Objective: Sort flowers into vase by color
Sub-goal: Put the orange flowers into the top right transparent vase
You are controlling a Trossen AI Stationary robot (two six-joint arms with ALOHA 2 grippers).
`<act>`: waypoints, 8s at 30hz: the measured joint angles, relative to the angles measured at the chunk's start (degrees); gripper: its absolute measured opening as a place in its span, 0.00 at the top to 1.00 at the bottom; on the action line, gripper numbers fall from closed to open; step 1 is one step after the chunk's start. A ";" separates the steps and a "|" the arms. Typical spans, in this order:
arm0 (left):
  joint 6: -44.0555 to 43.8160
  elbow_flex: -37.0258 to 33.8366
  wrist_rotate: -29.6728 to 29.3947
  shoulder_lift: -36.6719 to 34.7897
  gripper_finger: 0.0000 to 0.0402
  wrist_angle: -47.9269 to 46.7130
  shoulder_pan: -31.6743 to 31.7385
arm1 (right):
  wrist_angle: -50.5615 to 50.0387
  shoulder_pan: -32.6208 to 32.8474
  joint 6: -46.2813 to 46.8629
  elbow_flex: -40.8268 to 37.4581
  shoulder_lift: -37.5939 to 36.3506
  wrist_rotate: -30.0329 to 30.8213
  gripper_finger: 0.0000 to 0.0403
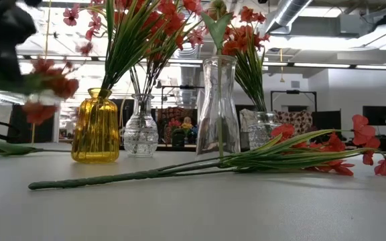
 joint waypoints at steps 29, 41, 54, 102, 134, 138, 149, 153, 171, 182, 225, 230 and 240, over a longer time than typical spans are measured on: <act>55.62 18.93 -16.22 -10.71 0.97 -0.43 0.00 | 5.43 -0.01 -0.02 0.02 0.02 0.00 0.47; 79.01 28.30 -35.29 -10.66 0.96 7.33 0.35 | 9.43 -0.13 -0.07 0.02 0.68 0.00 0.47; 114.06 28.30 -22.24 -3.69 0.96 43.44 9.95 | 28.00 -2.33 -4.55 0.04 7.27 0.07 0.47; 115.44 28.30 11.08 16.37 0.96 62.53 30.45 | 24.54 -0.61 -4.48 0.02 8.06 -0.22 0.47; 116.84 28.26 17.72 18.33 0.86 64.29 31.95 | 23.49 -0.76 -4.15 -0.02 7.62 -0.31 0.90; 117.52 28.26 18.11 17.95 0.78 63.64 31.93 | 20.96 -0.72 -4.13 -0.02 6.13 -0.25 0.89; 117.40 28.35 16.52 7.86 0.64 47.51 31.91 | 7.61 -0.72 -4.59 0.00 -5.39 3.28 0.90; 115.20 28.35 16.46 4.88 0.64 41.71 31.73 | 0.97 -0.74 -4.57 0.00 -11.18 3.28 0.90; 113.82 28.28 16.71 4.04 0.64 33.95 31.32 | -13.14 -8.08 -4.10 -7.40 -20.85 10.29 0.90; 113.50 28.28 16.74 4.04 0.64 33.94 31.32 | -2.00 -16.26 -4.19 -19.46 -21.05 10.84 0.90; 112.22 28.28 16.85 4.06 0.64 31.41 31.32 | -0.34 -17.64 -4.60 -23.54 -15.49 10.84 0.90; 112.20 28.28 16.85 4.06 0.64 31.43 31.32 | 0.12 -17.64 -4.71 -23.54 -10.34 11.36 0.90; 111.78 28.28 16.81 4.06 0.64 31.43 31.32 | 0.06 -17.62 -4.55 -23.54 -5.34 13.55 0.90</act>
